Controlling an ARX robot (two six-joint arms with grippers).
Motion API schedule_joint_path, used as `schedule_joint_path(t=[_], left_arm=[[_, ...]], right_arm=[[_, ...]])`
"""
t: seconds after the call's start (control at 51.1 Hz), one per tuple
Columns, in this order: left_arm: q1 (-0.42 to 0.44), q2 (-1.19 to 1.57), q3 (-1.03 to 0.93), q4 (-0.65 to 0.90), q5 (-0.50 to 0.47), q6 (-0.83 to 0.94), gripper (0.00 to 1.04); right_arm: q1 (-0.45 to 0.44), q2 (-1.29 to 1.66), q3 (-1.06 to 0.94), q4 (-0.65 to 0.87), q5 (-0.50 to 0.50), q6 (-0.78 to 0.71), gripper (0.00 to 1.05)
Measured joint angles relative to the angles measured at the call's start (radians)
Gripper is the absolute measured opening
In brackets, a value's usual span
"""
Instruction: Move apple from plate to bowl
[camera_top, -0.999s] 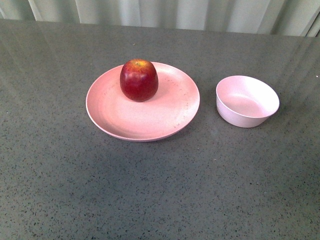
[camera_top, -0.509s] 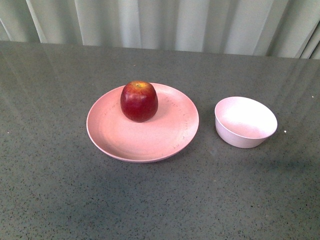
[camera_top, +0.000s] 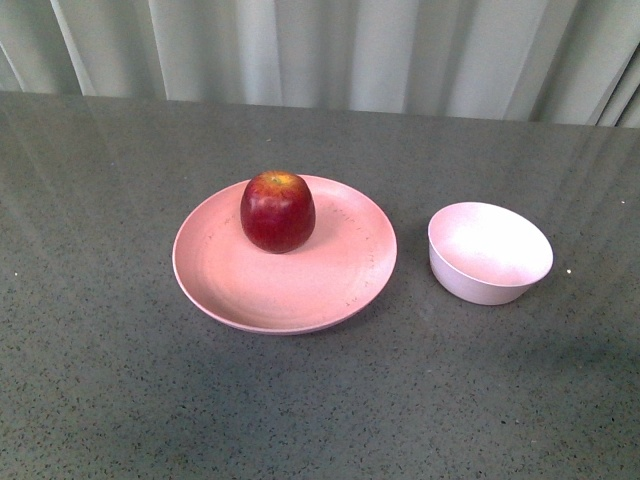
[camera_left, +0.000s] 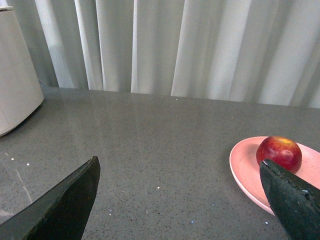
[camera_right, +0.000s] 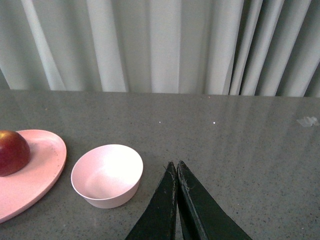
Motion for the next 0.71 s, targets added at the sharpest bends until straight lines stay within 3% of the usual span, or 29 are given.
schedule_joint_path(t=[0.705], left_arm=[[0.000, 0.000, 0.000, 0.000, 0.000, 0.000, 0.96]], right_arm=[[0.000, -0.352, -0.001, -0.334, 0.000, 0.000, 0.02]])
